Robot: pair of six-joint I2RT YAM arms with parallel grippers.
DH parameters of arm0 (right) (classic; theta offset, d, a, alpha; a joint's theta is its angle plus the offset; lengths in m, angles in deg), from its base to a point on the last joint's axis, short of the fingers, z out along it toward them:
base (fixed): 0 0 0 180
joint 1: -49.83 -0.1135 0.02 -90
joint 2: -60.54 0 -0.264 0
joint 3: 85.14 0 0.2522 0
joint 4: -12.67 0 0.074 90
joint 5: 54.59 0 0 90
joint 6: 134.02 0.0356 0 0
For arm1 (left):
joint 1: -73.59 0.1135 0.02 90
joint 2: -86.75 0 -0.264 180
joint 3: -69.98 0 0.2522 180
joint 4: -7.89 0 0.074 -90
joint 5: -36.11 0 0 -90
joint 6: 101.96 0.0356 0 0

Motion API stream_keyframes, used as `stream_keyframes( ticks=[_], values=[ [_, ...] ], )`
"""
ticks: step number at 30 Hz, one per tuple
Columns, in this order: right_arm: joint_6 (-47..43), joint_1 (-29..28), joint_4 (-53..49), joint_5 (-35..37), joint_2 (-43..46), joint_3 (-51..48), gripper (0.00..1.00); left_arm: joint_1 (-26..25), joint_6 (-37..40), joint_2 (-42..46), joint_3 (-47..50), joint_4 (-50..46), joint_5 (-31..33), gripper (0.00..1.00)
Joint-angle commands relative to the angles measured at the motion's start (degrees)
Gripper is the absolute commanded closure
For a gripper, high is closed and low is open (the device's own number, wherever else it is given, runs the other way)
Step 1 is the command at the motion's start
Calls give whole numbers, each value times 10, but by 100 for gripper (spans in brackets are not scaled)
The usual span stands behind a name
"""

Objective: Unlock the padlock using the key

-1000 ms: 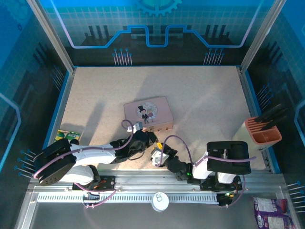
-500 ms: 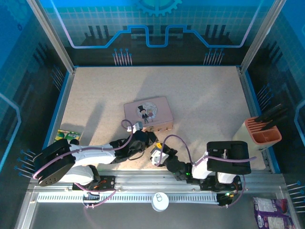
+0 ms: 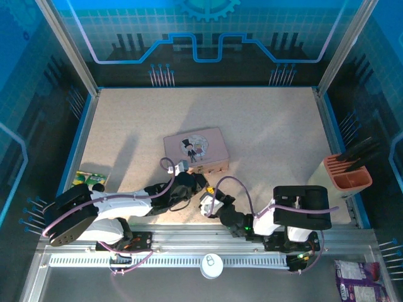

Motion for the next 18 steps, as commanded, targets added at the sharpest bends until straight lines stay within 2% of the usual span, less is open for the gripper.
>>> stream_keyframes(
  ticks=[1,11,15,18],
  values=[
    [21,13,-3,26,1,10,83,-10,16,26,-20,41,5,98],
    [80,18,-65,13,29,18,89,-13,17,20,-22,45,3,98],
    [197,28,-213,-20,83,50,96,-13,15,15,-24,52,-1,98],
    [289,43,-276,-34,104,60,98,-14,15,9,-28,55,-3,98]
  ],
)
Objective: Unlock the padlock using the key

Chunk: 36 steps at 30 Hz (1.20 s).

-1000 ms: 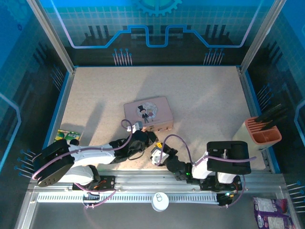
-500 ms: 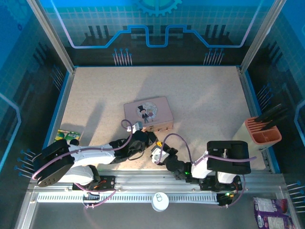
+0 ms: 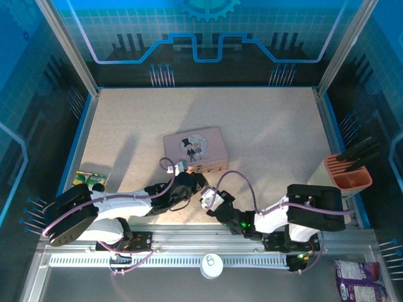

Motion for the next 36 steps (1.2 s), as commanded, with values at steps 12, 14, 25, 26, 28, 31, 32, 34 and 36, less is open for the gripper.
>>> stream_keyframes(
  ticks=[12,14,25,26,28,31,32,34,36],
  values=[
    [393,98,-89,-147,59,-15,100,-13,6,-27,-43,67,-29,98],
    [419,105,-68,-163,61,-25,100,-13,7,-36,-48,66,-29,98],
    [467,124,-24,-208,60,-54,100,-7,-6,-69,-56,50,-33,95],
    [468,124,-27,-210,60,-54,100,-5,-9,-70,-56,43,-33,93],
    [471,124,-31,-215,59,-53,100,-2,-13,-72,-52,38,-32,85],
    [481,127,-45,-226,56,-48,100,2,-17,-73,-44,35,-30,78],
    [485,128,-48,-227,54,-48,100,5,-18,-73,-43,31,-29,74],
    [490,128,-46,-227,52,-50,100,7,-18,-68,-40,19,-27,65],
    [494,128,-41,-226,52,-54,100,12,-18,-61,-37,2,-21,58]
  ],
)
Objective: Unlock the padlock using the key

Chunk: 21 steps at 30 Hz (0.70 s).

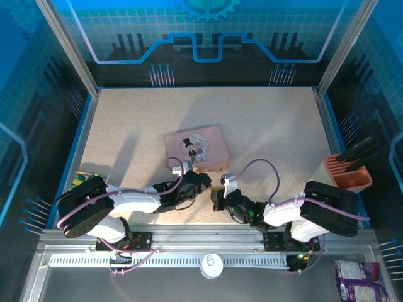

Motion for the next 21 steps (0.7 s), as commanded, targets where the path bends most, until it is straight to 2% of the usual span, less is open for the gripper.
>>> stream_keyframes(
  ticks=[1,8,14,21],
  values=[
    [24,10,10,11,-4,-5,100,9,1,21,-6,-16,0,55],
    [50,20,10,-5,-6,-11,100,29,13,78,21,-77,27,40],
    [65,28,33,-10,-5,-27,100,47,62,140,18,-153,43,34],
    [56,25,23,-9,0,-26,100,61,128,162,-15,-218,41,32]
  ],
)
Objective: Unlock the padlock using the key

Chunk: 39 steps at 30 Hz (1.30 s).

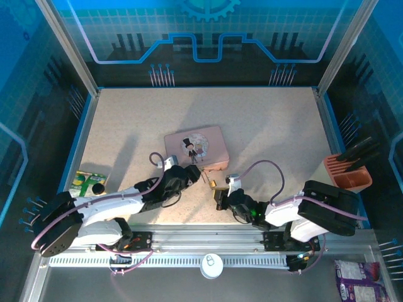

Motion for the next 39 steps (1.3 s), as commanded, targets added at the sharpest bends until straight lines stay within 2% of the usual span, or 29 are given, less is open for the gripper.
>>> stream_keyframes(
  ticks=[1,7,12,14,20,26,31,39],
  values=[
    [7,2,13,11,5,-6,100,7,66,19,-35,-72,19,30],
    [-2,17,-5,-11,2,0,70,36,175,52,-94,-192,51,22],
    [-22,35,-8,-29,14,-5,55,97,237,59,-110,-230,32,18],
    [-45,51,-22,-58,30,-1,51,129,262,56,-114,-230,9,17],
    [-126,138,-153,-206,72,58,49,206,309,12,-128,-210,-80,16],
    [-179,211,-261,-340,54,136,54,222,331,-42,-150,-192,-129,15],
    [-200,228,-273,-388,26,170,56,227,330,-78,-162,-187,-141,15],
    [-222,235,-281,-395,-46,211,58,231,304,-96,-153,-191,-117,15]
  ],
)
